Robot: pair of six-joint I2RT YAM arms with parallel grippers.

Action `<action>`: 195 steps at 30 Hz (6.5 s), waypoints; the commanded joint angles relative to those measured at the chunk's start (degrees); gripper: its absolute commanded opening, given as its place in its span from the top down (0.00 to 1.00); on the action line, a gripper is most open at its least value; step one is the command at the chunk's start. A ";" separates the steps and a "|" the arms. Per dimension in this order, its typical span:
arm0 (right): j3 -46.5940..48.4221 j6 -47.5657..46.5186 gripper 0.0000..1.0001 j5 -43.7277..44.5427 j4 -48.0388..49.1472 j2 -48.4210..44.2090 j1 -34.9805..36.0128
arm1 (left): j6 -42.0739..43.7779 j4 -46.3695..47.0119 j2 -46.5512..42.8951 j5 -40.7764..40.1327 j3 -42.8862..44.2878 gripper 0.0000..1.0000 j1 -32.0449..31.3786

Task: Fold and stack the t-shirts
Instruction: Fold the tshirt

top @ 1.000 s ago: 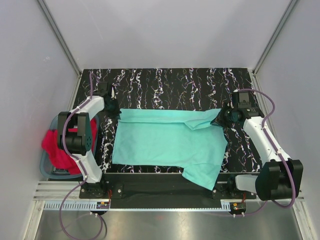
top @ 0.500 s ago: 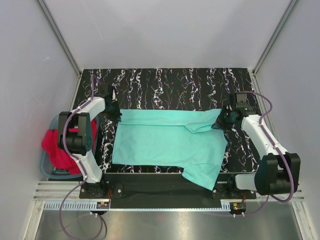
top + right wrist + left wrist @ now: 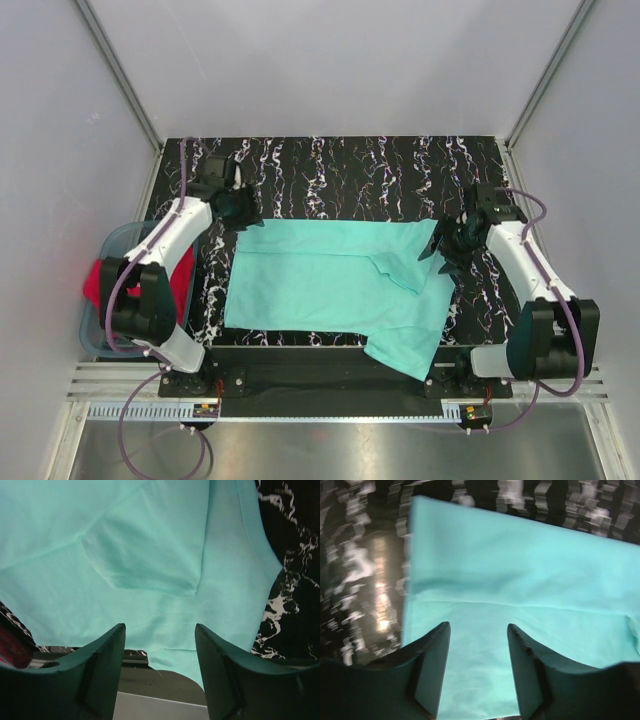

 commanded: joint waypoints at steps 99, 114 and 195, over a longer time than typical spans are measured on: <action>4.25 -0.18 0.50 -5.75 13.50 8.59 2.38 | -6.99 6.13 -13.08 9.93 -17.48 0.55 -7.97; -13.28 7.47 0.46 0.67 10.33 -7.00 4.94 | -19.83 4.54 -26.75 1.66 -34.28 0.48 -0.86; 43.62 -5.45 0.28 13.58 -0.82 35.59 5.30 | -11.21 4.99 -0.27 -0.62 -16.26 1.00 6.27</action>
